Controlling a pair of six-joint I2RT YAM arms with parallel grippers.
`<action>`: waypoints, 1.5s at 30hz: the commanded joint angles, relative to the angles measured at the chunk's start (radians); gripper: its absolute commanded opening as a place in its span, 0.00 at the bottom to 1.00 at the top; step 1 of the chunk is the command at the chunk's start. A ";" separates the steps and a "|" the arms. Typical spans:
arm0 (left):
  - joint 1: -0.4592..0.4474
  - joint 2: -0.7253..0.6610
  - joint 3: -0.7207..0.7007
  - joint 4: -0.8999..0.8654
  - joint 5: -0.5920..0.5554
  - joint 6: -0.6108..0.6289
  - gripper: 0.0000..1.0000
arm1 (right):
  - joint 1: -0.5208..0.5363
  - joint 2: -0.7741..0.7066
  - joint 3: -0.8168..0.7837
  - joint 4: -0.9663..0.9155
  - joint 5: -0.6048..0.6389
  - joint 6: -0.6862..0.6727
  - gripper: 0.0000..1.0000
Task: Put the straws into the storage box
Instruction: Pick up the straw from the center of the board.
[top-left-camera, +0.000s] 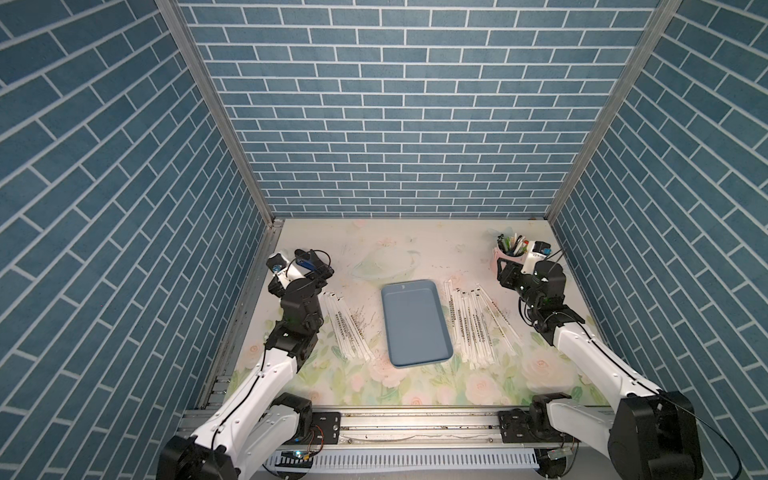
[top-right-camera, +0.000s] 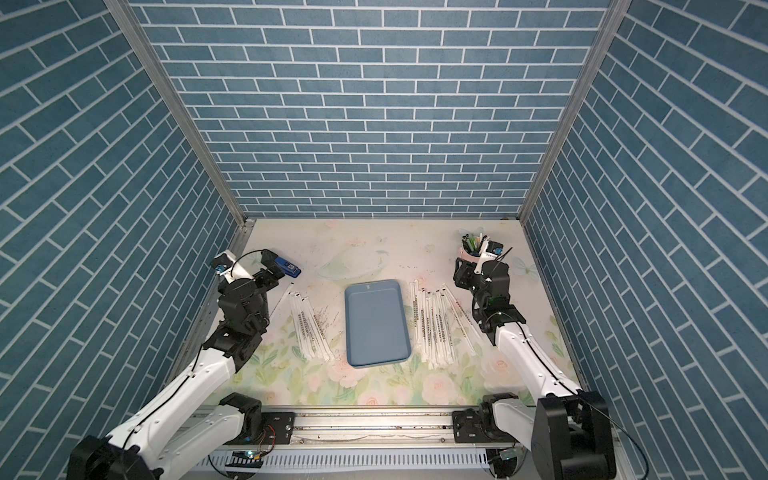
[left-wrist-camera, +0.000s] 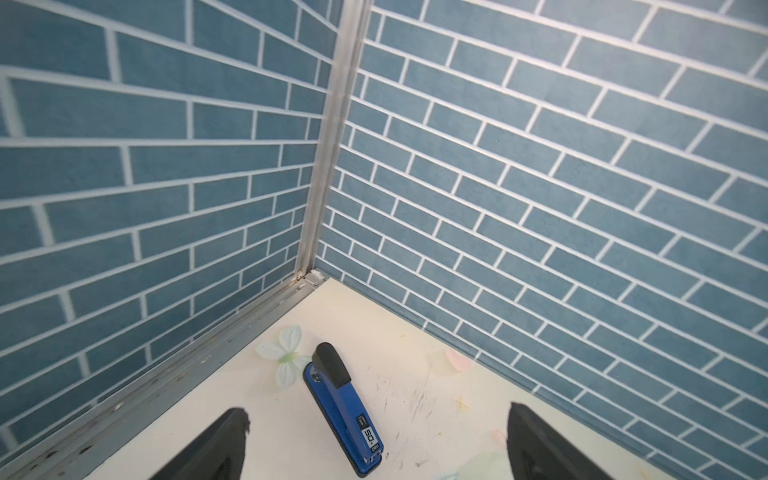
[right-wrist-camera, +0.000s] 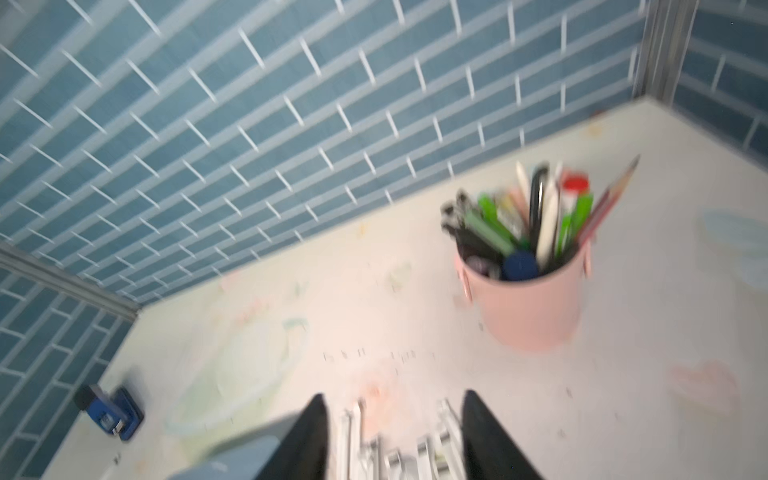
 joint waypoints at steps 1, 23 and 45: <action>0.022 -0.050 0.050 -0.190 0.004 -0.003 1.00 | 0.010 0.007 0.052 -0.370 0.039 0.020 0.39; -0.139 0.315 0.125 -0.169 0.763 -0.141 0.92 | -0.106 0.274 0.108 -0.587 0.019 -0.205 0.43; -0.195 0.413 0.112 -0.150 0.744 -0.145 0.91 | -0.050 0.421 0.103 -0.551 0.106 -0.228 0.17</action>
